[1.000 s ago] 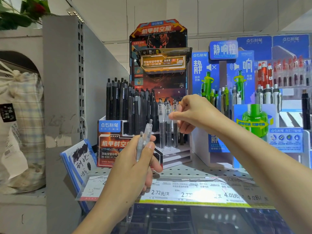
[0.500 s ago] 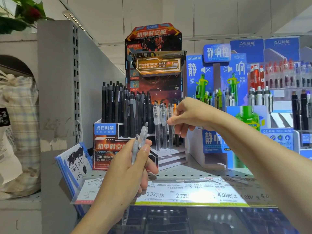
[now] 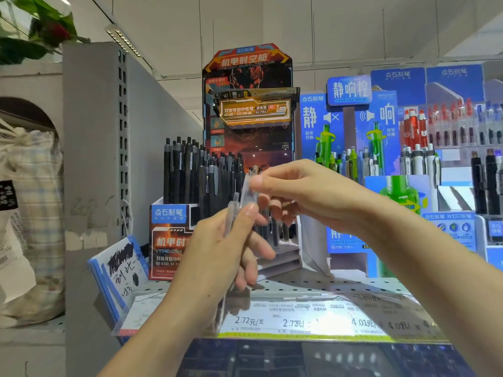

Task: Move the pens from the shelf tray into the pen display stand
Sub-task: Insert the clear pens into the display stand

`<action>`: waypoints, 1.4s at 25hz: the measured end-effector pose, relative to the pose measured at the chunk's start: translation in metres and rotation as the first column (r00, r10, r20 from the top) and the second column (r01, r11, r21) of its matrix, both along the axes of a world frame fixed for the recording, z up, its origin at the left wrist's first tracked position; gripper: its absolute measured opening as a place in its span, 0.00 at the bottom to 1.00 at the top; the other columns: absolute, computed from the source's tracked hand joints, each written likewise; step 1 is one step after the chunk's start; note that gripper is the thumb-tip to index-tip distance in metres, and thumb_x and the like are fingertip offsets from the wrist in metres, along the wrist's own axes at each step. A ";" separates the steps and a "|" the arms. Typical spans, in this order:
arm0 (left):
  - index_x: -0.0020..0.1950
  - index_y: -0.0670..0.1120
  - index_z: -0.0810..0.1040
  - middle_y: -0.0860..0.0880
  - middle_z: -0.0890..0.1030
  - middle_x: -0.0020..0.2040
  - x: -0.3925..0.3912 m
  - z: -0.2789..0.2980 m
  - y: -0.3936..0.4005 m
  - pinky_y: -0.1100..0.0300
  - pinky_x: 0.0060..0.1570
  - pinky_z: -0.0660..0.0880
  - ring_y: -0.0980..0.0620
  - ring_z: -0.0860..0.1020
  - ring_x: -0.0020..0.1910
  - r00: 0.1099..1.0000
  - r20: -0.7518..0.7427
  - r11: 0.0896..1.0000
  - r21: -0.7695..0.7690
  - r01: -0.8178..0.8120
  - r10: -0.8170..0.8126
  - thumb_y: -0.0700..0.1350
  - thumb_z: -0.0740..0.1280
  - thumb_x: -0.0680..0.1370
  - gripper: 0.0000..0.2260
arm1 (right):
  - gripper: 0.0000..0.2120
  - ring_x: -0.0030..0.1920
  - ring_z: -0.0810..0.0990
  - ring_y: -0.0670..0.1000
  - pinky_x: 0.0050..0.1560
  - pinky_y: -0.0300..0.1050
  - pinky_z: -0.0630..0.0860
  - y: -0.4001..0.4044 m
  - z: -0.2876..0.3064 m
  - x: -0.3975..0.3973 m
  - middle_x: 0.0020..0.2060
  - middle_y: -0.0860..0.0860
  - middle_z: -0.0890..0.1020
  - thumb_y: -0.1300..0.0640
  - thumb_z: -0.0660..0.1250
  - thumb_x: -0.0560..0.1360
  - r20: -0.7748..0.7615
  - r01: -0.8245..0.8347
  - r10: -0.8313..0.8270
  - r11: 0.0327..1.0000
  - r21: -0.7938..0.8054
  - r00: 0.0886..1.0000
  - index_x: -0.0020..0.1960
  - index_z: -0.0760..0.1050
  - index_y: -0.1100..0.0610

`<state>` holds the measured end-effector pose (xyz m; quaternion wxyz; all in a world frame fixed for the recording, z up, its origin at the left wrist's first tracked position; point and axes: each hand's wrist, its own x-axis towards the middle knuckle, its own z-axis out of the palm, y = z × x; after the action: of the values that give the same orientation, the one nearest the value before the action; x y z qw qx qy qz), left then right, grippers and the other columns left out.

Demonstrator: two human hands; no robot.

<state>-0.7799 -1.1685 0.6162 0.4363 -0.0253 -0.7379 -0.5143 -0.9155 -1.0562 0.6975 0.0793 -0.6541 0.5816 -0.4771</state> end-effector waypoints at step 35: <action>0.61 0.59 0.79 0.47 0.73 0.32 0.007 -0.028 -0.020 0.63 0.22 0.61 0.53 0.65 0.22 0.983 -0.157 0.983 0.143 0.118 -0.095 0.55 0.57 0.84 0.12 | 0.09 0.30 0.85 0.55 0.30 0.49 0.82 -0.032 -0.012 -0.017 0.35 0.55 0.85 0.55 0.71 0.78 -0.072 0.418 -0.454 0.863 -0.284 0.888 0.51 0.72 0.56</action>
<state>-0.7728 -1.1889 0.5885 0.4626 -0.0701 -0.6596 -0.5882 -0.9322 -1.0883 0.6856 -0.1573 -0.5409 0.6508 -0.5090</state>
